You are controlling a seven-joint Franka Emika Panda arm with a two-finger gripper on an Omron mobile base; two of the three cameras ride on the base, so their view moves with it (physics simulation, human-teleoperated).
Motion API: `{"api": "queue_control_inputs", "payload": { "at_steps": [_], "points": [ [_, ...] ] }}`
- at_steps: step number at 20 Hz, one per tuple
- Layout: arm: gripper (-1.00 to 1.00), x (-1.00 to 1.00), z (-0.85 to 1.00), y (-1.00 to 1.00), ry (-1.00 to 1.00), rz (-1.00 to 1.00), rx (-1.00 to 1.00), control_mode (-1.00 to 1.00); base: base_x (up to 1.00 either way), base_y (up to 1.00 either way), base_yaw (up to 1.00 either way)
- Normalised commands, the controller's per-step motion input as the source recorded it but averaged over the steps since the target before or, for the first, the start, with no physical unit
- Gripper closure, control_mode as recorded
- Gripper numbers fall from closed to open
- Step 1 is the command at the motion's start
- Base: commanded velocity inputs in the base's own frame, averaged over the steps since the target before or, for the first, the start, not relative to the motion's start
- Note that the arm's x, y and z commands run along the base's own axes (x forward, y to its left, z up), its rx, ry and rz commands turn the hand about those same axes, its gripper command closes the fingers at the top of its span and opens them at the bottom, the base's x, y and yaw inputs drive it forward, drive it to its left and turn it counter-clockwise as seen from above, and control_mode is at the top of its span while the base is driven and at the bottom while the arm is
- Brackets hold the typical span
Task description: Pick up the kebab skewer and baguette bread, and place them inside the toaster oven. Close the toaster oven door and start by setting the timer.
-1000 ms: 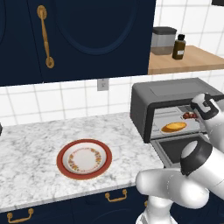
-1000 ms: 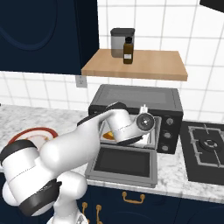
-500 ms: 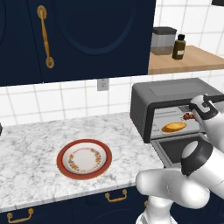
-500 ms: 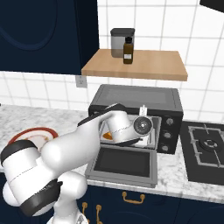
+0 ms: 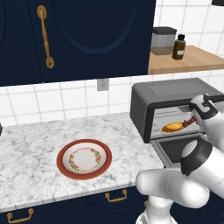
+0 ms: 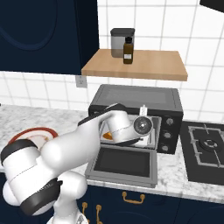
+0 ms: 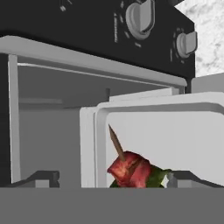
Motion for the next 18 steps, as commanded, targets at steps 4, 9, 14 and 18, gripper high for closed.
{"api": "queue_control_inputs", "payload": {
  "at_steps": [4,9,14,18],
  "points": [
    [-1.0,0.03,0.08,-0.24,0.01,0.0,0.0,-1.0,0.0,0.0,0.0],
    [-1.0,0.0,0.1,-0.1,0.07,0.01,0.0,-1.0,0.0,0.0,0.0],
    [-1.0,-0.24,0.11,0.0,0.02,0.03,-0.03,-1.0,0.0,0.0,0.0],
    [-1.0,-0.79,0.0,0.0,0.0,0.1,-0.11,-1.0,0.0,0.0,0.0]
  ]
}}
